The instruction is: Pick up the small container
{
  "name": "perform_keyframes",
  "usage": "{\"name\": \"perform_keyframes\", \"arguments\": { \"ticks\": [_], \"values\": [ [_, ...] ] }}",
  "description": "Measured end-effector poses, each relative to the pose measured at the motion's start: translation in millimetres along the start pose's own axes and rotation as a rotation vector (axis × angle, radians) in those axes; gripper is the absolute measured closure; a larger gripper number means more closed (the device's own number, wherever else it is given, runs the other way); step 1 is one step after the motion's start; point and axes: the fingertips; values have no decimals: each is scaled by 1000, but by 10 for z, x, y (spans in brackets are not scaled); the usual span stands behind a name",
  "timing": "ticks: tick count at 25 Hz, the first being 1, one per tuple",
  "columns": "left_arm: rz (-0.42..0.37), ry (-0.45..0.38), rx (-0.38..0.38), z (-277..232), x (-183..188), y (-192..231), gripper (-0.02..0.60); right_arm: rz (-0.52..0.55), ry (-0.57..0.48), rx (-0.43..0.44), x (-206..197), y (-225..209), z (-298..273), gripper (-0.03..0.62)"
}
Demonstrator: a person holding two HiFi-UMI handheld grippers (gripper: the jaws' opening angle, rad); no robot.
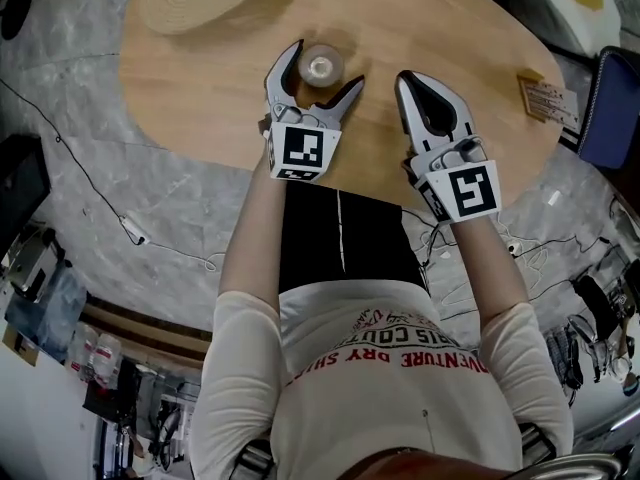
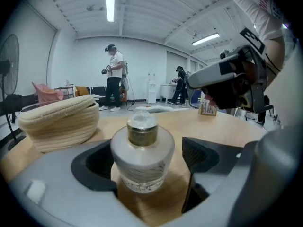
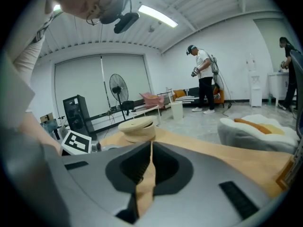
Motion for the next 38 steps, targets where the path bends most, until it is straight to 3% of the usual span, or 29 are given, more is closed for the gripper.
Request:
{"name": "perform_keyframes", "arguments": {
  "ticks": [6,11,16,23,29,38],
  "values": [
    [9,-48,-1,-122,109,33,132,-3,11,-19,-125,-192,-15,586],
    [27,-19,45,-173,93,117,230,1,42,-26,-210,-240,21,586],
    [20,-23,56,-178,101,132,237,4,62,-38,-245,-241,51,587],
    [-4,4,-48,88,257,-154,238,11,57,-45,-28,-122,184,587],
    [-32,-21,-76,574,932,-287,238,38,53,-45,519,77,423,586],
    [-67,-81,-78,1387,2327,-502,238,87,-15,-55,1662,201,907,588]
  ]
}}
Point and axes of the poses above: the fingertips, and each gripper's own axes: z backward along the fingers, y to its left, x out of its top, and after that the axes turned 8 degrees about z, right-handed
